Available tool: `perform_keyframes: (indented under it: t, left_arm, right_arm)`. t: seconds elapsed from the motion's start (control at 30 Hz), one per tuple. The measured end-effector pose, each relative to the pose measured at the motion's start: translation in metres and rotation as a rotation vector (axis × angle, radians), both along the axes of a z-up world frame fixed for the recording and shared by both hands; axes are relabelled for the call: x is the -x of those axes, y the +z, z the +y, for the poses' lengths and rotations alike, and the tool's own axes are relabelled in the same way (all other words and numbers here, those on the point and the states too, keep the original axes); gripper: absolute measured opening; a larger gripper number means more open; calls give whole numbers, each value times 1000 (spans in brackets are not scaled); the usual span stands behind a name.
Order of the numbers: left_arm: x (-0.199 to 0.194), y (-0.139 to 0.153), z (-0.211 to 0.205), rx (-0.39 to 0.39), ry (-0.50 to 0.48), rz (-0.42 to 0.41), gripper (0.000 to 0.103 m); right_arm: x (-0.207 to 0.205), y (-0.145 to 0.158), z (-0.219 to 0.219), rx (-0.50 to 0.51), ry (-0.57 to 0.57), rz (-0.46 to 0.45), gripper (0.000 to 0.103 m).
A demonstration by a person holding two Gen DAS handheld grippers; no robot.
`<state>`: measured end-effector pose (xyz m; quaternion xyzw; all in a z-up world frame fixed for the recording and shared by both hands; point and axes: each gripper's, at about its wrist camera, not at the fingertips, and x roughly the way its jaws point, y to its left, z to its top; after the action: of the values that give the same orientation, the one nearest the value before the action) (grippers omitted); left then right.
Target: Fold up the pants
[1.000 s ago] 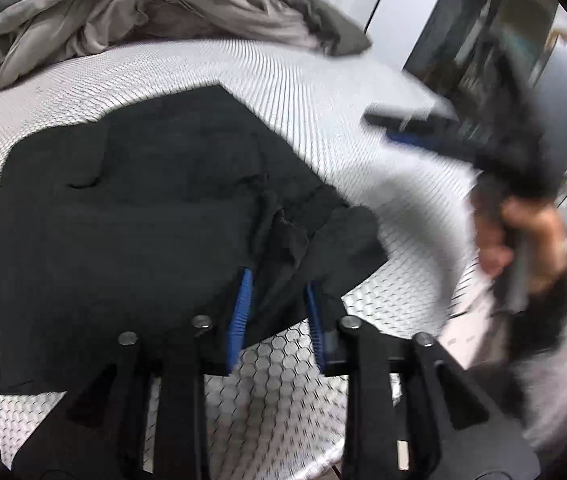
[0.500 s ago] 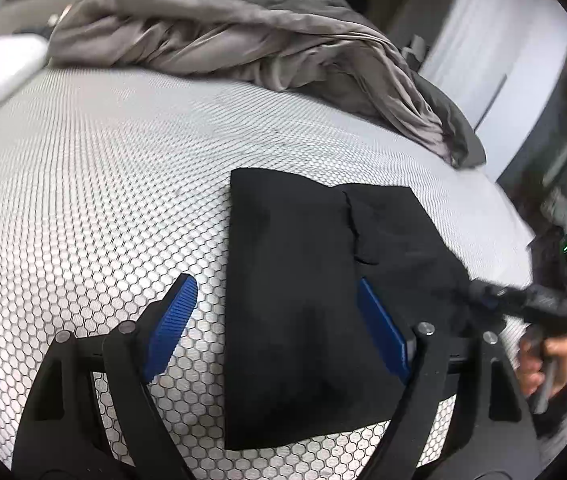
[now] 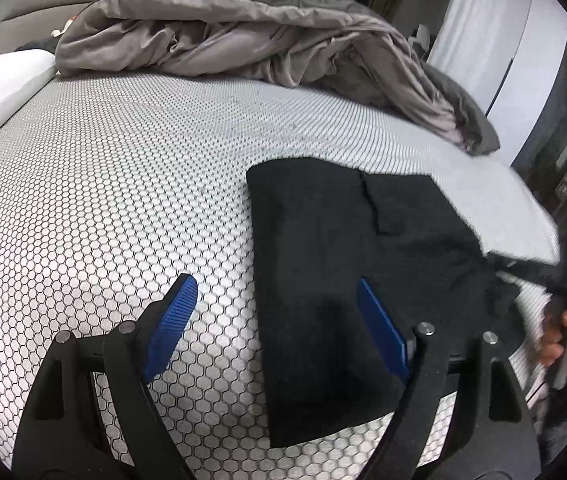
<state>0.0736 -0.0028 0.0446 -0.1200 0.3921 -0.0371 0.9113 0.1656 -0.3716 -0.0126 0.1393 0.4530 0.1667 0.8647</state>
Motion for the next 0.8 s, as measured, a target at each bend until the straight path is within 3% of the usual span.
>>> perform_keyframes:
  t: [0.07,0.2,0.37,0.5,0.63,0.7,0.73,0.77,0.8]
  left_arm:
    - [-3,-6,-7,-19,-18,10,80]
    - [-4,-9,-19,-34,-47,15,80]
    - [-6,-8,-28,-32,-66,8,80]
    - [-6,-8,-32,-44,-74,6,80]
    - [-6,-10,-31,-47,-74,19,80]
    - [-6,-9,-30,-49,-70,15,80]
    - [-6,-8,-28,-46,-67,10,80]
    - [-7,-6,-25,-41,-61,3,80]
    - [-6,-2,-21,-31,-51,-9,80]
  right_arm:
    - [7,5,-9,-60,6,-15,39]
    - [18,6,-16,-274,71,22,44]
    - [15,6,0,-318,93,54,45]
    - [17,10,1,-474,143,76,45]
    - [20,9,19,-336,186,99,46]
    - [19,1,22,-270,183,105,33]
    - [19,0,24,-238,181,100,14]
    - [20,1,27,-209,182,94,7]
    - [23,6,28,-201,192,80,6]
